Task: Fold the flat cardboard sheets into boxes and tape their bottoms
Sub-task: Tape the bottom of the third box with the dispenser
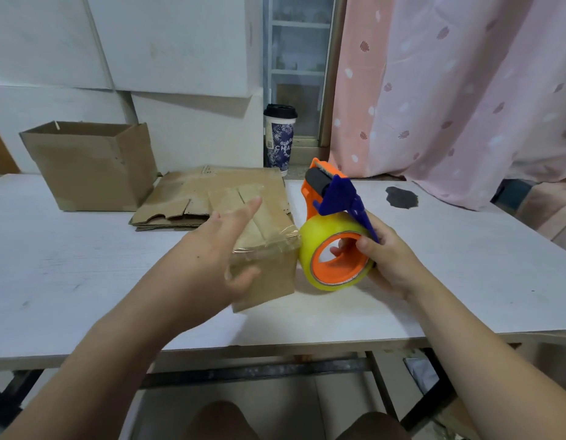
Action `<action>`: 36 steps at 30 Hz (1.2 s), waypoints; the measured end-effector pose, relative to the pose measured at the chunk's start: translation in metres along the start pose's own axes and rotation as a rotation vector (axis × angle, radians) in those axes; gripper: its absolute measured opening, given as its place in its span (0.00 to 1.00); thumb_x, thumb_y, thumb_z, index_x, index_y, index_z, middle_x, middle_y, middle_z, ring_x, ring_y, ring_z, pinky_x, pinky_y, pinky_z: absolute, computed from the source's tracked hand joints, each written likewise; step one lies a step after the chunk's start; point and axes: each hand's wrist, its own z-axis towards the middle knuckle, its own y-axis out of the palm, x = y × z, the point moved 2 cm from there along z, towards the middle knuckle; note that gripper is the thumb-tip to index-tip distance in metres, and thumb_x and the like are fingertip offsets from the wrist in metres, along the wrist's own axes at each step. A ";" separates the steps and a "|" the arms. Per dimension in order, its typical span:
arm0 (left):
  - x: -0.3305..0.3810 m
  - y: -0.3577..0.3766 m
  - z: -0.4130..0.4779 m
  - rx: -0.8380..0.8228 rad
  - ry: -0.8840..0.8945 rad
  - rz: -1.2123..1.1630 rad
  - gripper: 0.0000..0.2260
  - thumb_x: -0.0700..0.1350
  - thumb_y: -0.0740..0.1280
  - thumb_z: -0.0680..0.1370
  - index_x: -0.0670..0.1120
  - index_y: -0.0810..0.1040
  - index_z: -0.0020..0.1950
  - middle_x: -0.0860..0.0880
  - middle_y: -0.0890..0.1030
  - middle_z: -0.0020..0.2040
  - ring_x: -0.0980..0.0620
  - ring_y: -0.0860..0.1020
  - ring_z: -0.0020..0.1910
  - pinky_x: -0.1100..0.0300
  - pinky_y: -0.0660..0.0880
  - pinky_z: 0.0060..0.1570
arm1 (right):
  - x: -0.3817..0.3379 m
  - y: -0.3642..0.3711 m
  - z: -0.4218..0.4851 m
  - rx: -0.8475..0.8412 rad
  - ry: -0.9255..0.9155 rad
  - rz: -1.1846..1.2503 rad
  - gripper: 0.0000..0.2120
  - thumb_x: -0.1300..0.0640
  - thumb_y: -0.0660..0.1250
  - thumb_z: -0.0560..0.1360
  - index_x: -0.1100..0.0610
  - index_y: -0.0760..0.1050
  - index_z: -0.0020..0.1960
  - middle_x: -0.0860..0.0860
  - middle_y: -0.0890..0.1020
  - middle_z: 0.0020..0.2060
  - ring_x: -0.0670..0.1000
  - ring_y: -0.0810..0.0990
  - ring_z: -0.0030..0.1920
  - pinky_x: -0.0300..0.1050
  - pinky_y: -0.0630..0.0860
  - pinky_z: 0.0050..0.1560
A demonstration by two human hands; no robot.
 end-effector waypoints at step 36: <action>-0.017 0.014 -0.011 0.465 0.180 0.276 0.11 0.44 0.70 0.75 0.39 0.82 0.54 0.43 0.83 0.50 0.43 0.81 0.50 0.52 0.75 0.50 | -0.041 0.070 0.009 -0.011 -0.353 -0.807 0.33 0.25 0.56 0.68 0.33 0.54 0.70 0.51 0.76 0.57 0.48 0.73 0.53 0.38 0.69 0.55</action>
